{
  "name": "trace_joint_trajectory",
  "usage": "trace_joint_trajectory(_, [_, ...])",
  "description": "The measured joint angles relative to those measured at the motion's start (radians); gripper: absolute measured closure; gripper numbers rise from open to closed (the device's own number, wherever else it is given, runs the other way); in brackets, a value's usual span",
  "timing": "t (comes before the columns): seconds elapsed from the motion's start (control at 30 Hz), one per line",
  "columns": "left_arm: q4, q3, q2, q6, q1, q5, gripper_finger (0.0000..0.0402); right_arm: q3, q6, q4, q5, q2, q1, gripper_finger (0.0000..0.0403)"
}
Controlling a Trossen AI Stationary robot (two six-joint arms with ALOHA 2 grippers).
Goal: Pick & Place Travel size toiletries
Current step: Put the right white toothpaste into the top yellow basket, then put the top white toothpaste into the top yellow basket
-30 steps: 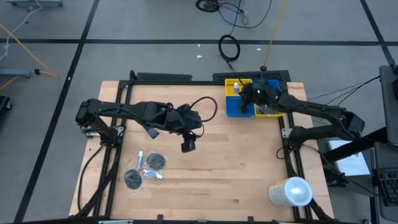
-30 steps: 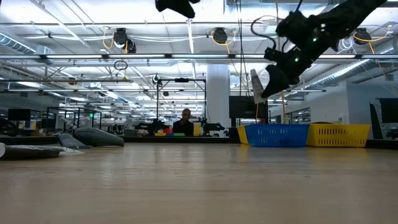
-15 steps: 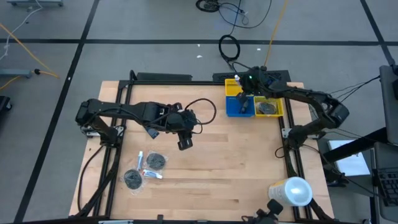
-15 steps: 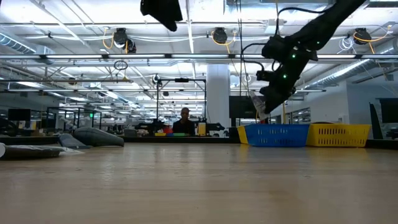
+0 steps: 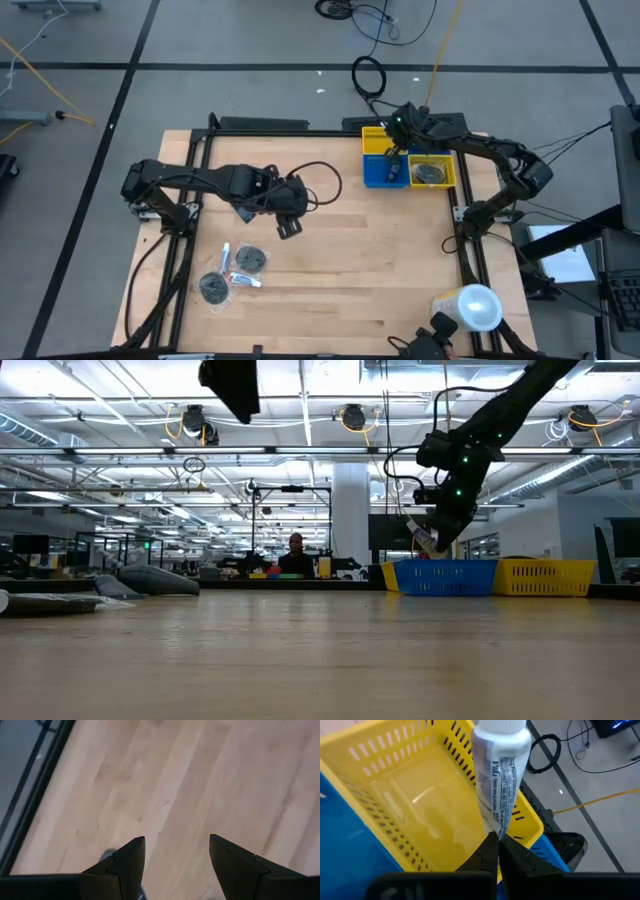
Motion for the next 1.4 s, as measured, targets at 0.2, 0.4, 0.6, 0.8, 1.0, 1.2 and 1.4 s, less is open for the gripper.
trace_joint_trajectory(0.2, [-0.067,0.000,0.000,-0.068,-0.027,-0.042,0.0183,0.000,0.000,0.002,0.000,0.000,0.001,0.0395])
trace_joint_trajectory(0.4, [-0.072,0.000,0.000,-0.090,-0.055,-0.043,0.0183,0.000,-0.026,0.001,-0.001,0.000,0.001,0.0377])
trace_joint_trajectory(0.6, [-0.074,0.000,0.000,-0.104,-0.076,-0.073,0.0183,0.000,-0.030,0.008,-0.001,-0.001,0.001,0.0351])
trace_joint_trajectory(0.8, [-0.091,0.000,0.000,-0.142,-0.091,-0.073,0.0183,-0.001,-0.029,0.014,-0.002,-0.001,0.005,0.0313])
trace_joint_trajectory(1.0, [-0.126,-0.008,0.000,-0.276,-0.111,-0.059,0.0183,-0.002,-0.019,0.014,-0.016,-0.001,0.049,0.0275])
trace_joint_trajectory(1.2, [-0.142,-0.106,0.000,-0.436,-0.145,0.016,0.0183,-0.002,-0.002,0.034,-0.087,-0.028,0.112,0.0248])
trace_joint_trajectory(1.4, [-0.161,-0.238,0.000,-0.694,-0.172,0.038,0.0183,-0.002,0.014,0.076,-0.109,-0.096,0.186,0.0232])
